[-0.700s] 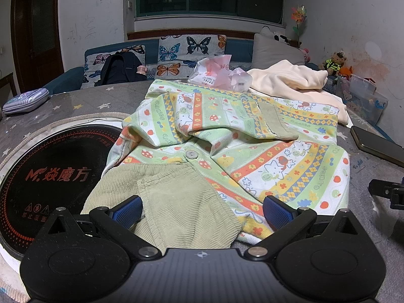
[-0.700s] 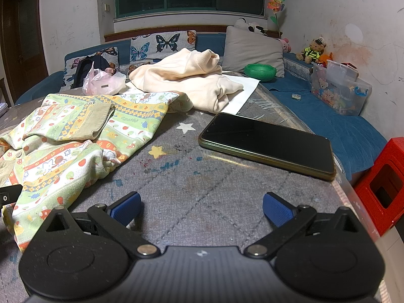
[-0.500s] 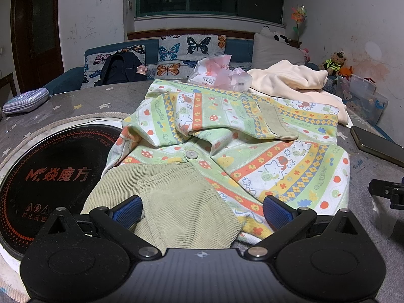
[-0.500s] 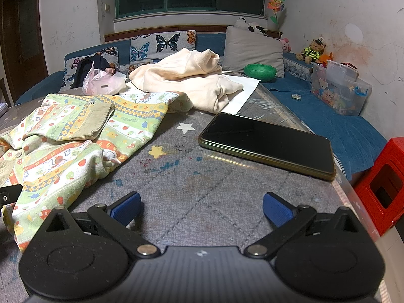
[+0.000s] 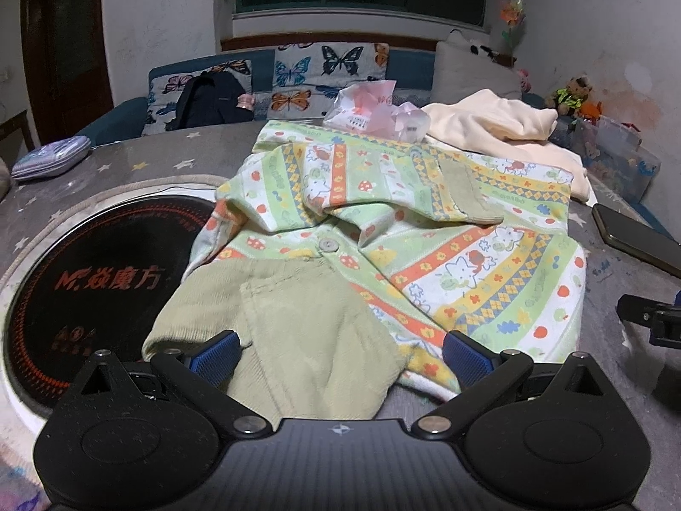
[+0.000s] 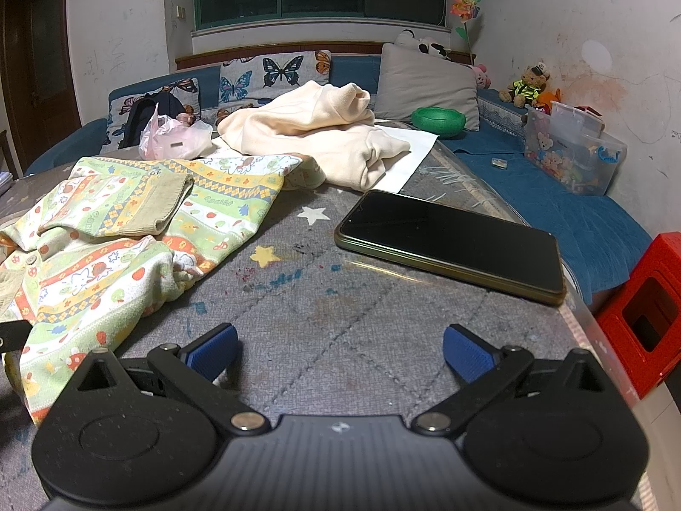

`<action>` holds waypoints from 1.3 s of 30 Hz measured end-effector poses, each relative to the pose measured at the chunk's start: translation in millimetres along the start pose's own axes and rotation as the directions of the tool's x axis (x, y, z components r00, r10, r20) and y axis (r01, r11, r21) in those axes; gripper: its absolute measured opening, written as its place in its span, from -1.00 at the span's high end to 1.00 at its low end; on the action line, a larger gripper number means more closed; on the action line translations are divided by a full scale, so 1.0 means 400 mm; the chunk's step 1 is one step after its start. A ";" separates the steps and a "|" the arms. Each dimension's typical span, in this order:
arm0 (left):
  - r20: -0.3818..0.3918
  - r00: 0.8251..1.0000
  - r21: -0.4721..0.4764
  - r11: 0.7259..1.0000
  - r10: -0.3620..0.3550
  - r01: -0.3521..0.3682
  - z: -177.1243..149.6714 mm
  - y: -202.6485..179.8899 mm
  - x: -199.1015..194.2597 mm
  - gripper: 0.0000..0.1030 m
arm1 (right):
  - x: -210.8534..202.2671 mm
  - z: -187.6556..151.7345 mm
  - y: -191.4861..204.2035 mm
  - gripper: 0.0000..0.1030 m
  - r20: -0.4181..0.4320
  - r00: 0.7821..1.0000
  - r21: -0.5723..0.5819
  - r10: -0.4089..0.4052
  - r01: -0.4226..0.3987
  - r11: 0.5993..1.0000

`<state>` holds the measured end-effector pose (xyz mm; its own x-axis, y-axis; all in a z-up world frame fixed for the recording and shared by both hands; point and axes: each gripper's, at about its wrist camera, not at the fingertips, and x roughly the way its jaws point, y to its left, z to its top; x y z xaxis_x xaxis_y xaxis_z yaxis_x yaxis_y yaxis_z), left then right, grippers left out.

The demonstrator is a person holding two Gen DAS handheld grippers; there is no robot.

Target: Fold clothes

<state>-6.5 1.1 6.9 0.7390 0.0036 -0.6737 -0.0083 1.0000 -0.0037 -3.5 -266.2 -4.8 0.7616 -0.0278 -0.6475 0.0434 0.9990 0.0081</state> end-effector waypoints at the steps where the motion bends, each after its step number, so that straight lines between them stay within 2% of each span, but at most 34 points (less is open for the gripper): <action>1: -0.003 1.000 0.001 1.000 0.001 -0.001 -0.002 -0.001 -0.007 -1.00 | -0.001 -0.001 0.000 -1.00 -0.001 1.000 -0.001 0.003 -0.003 1.000; 11: -0.035 0.999 -0.001 0.999 0.033 -0.033 -0.007 -0.005 -0.088 -1.00 | -0.082 -0.031 0.010 -1.00 0.021 0.998 -0.026 0.065 -0.065 0.998; 22: -0.031 0.999 0.037 0.999 -0.013 0.014 -0.037 -0.018 -0.220 -1.00 | -0.261 -0.085 0.051 -1.00 0.077 0.976 -0.083 0.205 -0.198 0.977; 29: -0.006 0.999 0.086 0.996 -0.037 0.038 -0.062 -0.031 -0.306 -1.00 | -0.380 -0.131 0.082 -0.98 0.077 0.970 -0.155 0.231 -0.217 0.964; 31: -0.004 0.999 0.091 0.995 -0.036 0.037 -0.066 -0.033 -0.321 -1.00 | -0.407 -0.138 0.085 -0.86 0.079 0.967 -0.174 0.242 -0.226 0.958; 34: -0.001 0.999 0.093 0.995 -0.035 0.035 -0.066 -0.032 -0.337 -1.00 | -0.433 -0.137 0.084 -0.79 0.074 0.963 -0.190 0.258 -0.241 0.952; 39: 0.013 1.000 0.098 0.995 -0.029 0.027 -0.045 -0.028 -0.347 -1.00 | -0.427 -0.105 0.086 -0.56 0.043 0.961 -0.224 0.274 -0.258 0.940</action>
<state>-121.2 -10.9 87.2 0.7477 -0.0248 -0.6636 0.0778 0.9957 0.0504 -159.0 -225.8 74.1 0.7713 0.2458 -0.5872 -0.3009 0.9536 0.0040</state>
